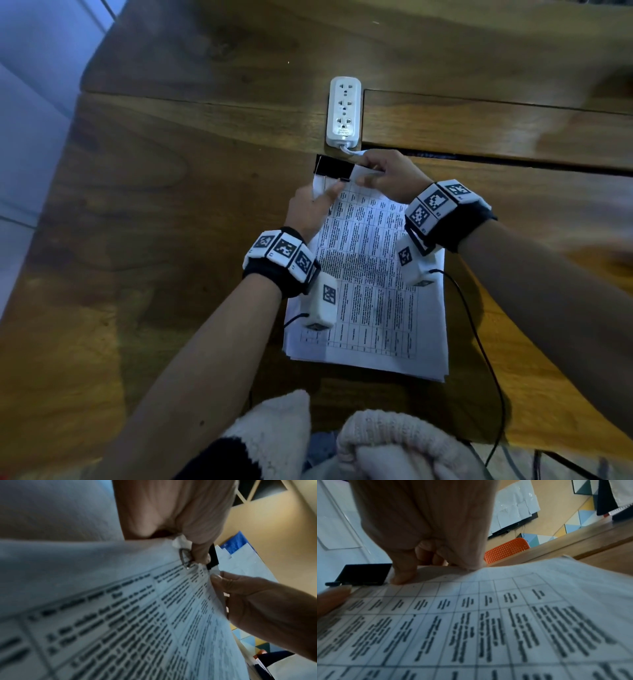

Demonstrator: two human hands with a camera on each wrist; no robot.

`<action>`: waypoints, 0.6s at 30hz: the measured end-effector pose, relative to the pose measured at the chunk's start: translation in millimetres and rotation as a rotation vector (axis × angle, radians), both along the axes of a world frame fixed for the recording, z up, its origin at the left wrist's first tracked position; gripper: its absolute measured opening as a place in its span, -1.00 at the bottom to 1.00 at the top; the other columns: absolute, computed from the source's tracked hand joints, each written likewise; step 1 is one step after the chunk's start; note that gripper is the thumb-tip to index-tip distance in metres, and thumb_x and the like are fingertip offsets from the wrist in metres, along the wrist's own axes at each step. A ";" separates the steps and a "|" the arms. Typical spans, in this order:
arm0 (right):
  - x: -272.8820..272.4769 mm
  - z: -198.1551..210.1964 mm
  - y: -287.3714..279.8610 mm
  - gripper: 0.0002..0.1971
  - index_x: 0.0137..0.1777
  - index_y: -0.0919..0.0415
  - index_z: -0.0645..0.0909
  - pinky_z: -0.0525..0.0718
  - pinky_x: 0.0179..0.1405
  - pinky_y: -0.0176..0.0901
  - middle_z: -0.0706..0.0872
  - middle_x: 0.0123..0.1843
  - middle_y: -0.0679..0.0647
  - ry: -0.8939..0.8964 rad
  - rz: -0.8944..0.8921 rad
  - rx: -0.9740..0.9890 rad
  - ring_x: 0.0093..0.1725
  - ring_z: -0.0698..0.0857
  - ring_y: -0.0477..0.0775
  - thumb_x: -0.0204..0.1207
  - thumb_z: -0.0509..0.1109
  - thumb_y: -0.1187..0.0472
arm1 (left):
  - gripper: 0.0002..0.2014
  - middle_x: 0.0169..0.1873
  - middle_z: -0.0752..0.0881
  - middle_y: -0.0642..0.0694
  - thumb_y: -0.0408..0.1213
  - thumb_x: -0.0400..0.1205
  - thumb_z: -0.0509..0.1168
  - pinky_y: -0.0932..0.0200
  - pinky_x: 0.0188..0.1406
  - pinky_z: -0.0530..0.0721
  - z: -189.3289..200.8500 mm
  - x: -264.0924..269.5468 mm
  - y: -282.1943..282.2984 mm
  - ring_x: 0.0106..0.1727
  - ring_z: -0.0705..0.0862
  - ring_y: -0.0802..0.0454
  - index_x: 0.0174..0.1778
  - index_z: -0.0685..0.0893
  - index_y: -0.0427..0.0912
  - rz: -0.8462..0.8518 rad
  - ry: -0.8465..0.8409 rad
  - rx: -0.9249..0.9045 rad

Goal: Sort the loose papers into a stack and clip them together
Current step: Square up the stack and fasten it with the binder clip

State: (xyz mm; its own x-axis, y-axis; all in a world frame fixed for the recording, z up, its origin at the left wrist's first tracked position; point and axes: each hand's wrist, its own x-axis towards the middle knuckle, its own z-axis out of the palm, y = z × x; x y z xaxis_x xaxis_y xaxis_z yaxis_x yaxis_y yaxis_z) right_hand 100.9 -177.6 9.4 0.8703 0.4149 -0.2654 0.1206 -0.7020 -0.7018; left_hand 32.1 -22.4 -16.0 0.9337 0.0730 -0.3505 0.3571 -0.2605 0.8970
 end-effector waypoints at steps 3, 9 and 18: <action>5.4 -5.5 -0.7 -0.71 -0.17 0.23 0.62 0.39 0.05 -0.07 0.51 -0.36 -0.11 -0.083 -0.052 -0.121 -0.16 0.51 -0.03 0.51 0.37 -0.02 | -0.66 -0.12 0.70 -0.21 -0.04 0.61 0.28 0.00 0.01 0.63 -0.2 -2.7 -1.2 -0.07 0.66 -0.10 -0.07 0.62 -0.32 0.053 0.059 -0.009; 3.7 -6.6 -30.3 -0.35 -0.28 0.07 0.66 0.11 0.43 0.44 0.65 -0.08 0.07 -0.031 -0.137 -0.489 0.35 0.42 0.18 0.36 0.06 -0.51 | -0.76 -0.06 0.69 -0.19 -0.16 0.67 0.23 0.06 0.14 0.59 2.1 0.6 -4.8 0.01 0.65 -0.09 -0.03 0.63 -0.29 0.183 0.108 0.032; -33.9 -25.0 -84.5 -0.74 -0.12 0.19 0.56 0.65 -0.10 -0.07 0.65 -0.16 0.14 0.233 -0.800 0.215 -0.12 0.69 0.13 0.57 0.21 0.00 | -0.66 -0.28 0.59 -0.15 -0.16 0.66 0.25 0.20 -0.08 0.40 -4.3 7.6 -14.5 -0.07 0.50 -0.03 -0.44 0.46 -0.15 0.254 0.207 0.076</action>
